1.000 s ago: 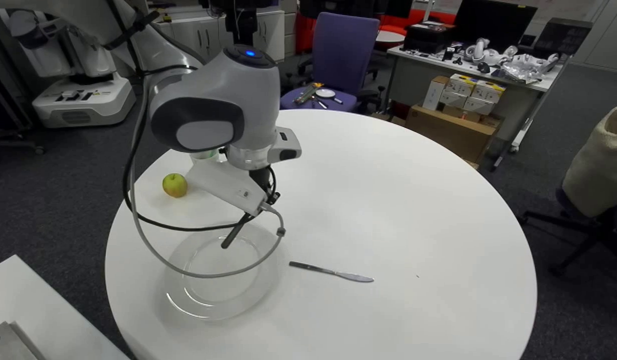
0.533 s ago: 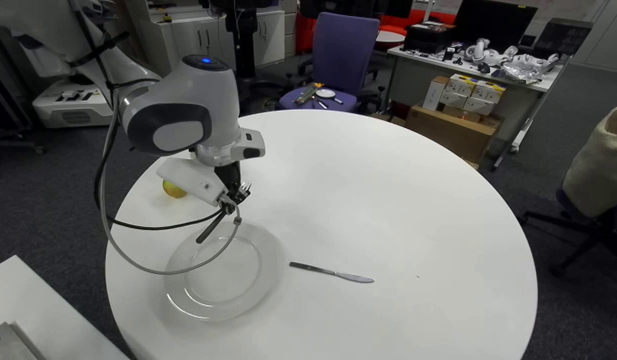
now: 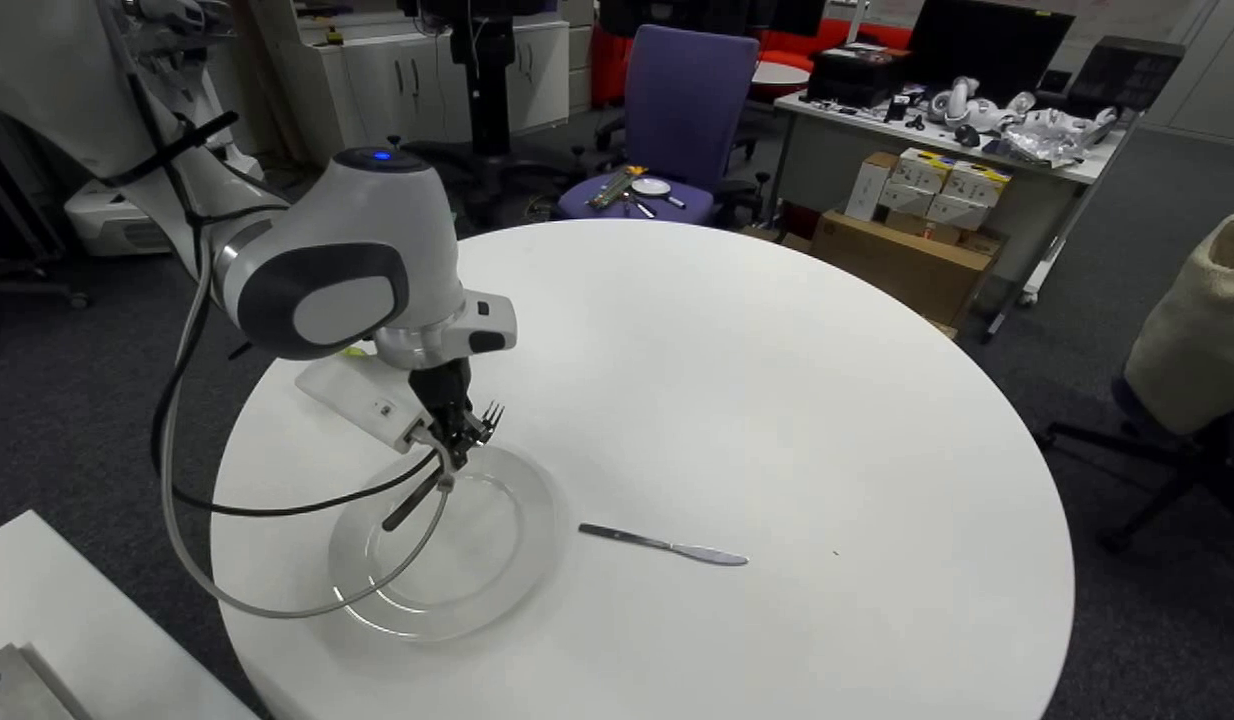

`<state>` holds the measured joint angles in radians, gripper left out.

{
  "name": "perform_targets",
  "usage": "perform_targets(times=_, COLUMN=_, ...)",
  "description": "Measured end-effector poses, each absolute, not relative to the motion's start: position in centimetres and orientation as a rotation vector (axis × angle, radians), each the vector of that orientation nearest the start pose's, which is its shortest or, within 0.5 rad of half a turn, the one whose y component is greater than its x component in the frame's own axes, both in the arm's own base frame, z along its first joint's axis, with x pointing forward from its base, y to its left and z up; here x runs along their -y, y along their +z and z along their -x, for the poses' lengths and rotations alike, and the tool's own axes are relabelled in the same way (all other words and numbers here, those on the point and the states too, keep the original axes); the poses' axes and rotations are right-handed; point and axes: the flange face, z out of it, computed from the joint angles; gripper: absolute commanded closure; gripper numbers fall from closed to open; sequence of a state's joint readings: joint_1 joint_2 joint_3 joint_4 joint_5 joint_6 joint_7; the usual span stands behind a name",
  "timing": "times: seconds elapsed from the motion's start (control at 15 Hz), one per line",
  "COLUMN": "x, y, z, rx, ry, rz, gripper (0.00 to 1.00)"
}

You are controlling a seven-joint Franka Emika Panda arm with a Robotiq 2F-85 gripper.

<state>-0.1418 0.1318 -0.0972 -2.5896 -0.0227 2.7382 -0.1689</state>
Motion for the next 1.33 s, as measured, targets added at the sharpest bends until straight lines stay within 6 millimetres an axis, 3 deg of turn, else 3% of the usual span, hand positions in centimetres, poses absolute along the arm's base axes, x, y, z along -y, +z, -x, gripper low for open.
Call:
perform_targets(times=1.0, x=7.7, y=18.4, z=-40.7, rx=-0.172, ry=0.007, rz=3.19, gripper=0.97)
perform_targets(times=1.33, x=7.9, y=16.9, z=-40.4, rx=-0.191, ry=-0.006, rz=3.191, gripper=0.97)
